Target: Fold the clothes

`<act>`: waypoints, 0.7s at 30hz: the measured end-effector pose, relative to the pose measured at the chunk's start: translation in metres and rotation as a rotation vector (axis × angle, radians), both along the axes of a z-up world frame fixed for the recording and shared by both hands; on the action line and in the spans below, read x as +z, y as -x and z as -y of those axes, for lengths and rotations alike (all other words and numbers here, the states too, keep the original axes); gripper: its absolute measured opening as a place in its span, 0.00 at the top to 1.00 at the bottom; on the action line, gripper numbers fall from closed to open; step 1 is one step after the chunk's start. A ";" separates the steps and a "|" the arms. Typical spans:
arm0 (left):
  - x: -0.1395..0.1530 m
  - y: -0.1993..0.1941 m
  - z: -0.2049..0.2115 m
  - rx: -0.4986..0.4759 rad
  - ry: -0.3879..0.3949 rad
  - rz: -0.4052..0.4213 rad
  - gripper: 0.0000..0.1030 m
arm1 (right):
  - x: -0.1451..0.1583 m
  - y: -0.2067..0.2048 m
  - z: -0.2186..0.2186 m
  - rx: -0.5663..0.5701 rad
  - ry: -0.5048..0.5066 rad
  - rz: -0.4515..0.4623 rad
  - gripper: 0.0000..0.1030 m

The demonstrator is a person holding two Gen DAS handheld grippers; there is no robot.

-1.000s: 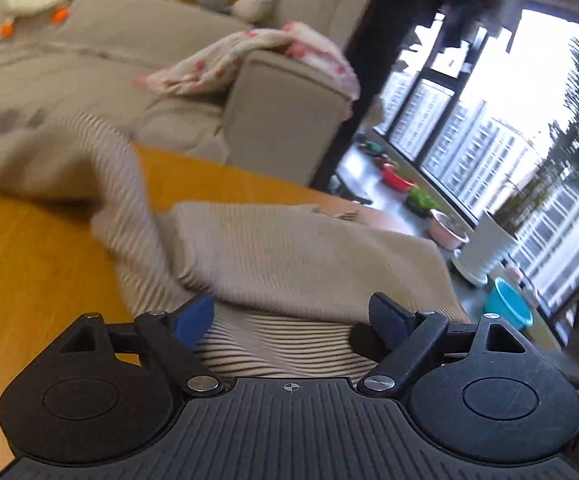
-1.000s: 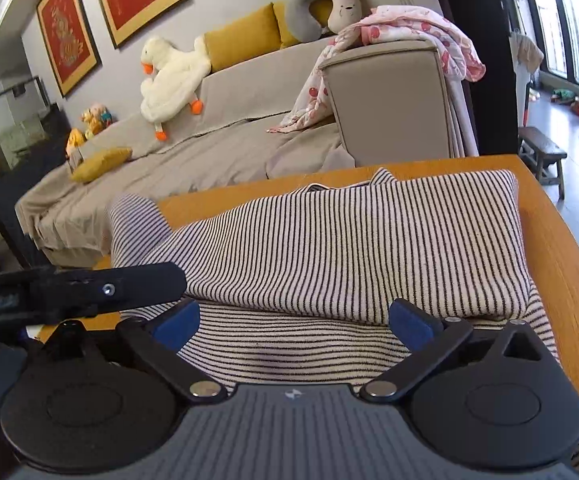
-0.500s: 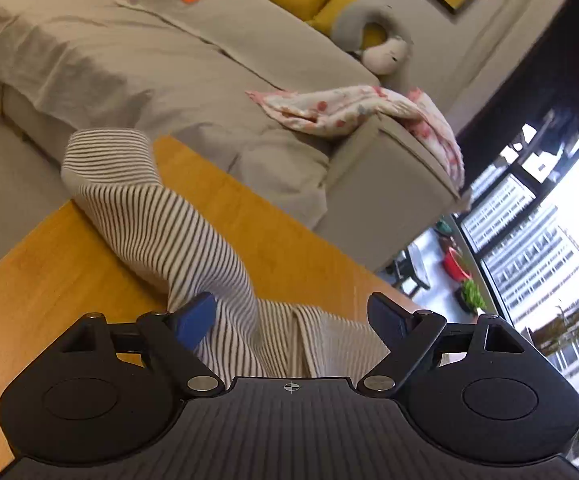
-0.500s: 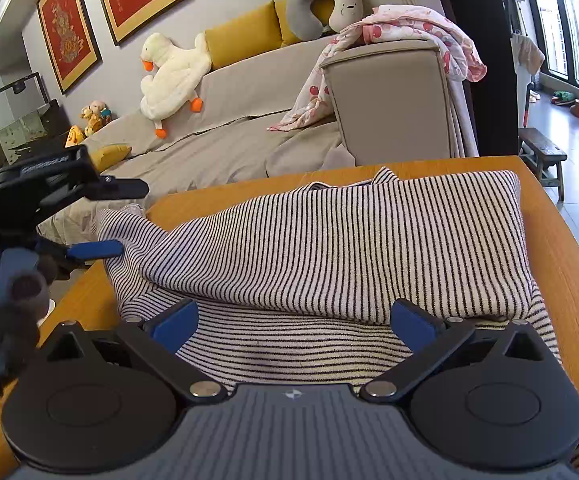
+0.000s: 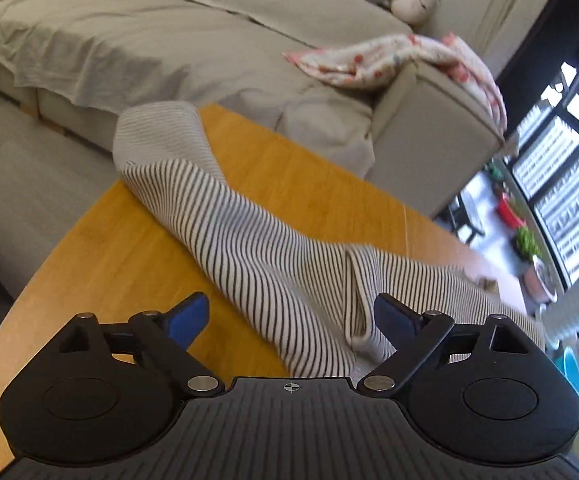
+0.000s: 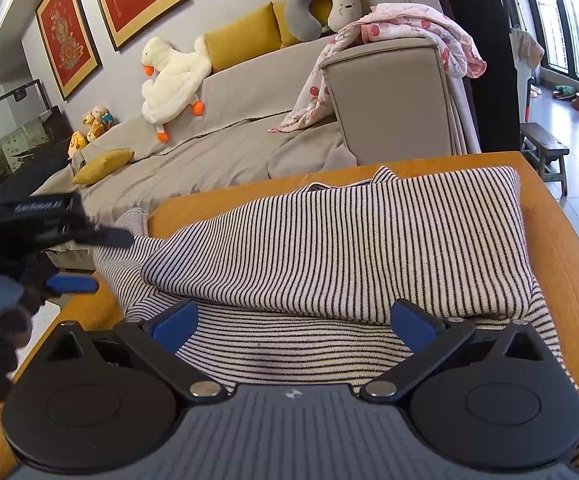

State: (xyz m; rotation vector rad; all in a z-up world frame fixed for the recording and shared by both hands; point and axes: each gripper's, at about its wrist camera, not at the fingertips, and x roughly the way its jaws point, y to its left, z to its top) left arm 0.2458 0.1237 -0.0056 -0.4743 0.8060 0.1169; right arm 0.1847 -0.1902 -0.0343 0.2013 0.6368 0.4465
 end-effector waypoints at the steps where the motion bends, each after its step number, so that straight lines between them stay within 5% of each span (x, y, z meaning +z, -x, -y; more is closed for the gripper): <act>1: -0.001 0.001 0.001 -0.015 -0.011 -0.006 0.08 | 0.000 0.000 0.000 0.001 0.003 -0.001 0.00; 17: -0.020 -0.015 -0.024 -0.005 0.020 0.017 0.09 | 0.000 0.001 -0.002 -0.001 0.013 -0.004 0.00; 20: -0.022 -0.026 -0.026 0.003 -0.006 0.040 0.29 | 0.000 0.001 -0.001 0.000 0.006 -0.005 0.00; 21: -0.023 -0.029 -0.027 0.009 -0.010 0.042 0.46 | 0.000 0.001 0.000 0.000 0.003 -0.005 0.00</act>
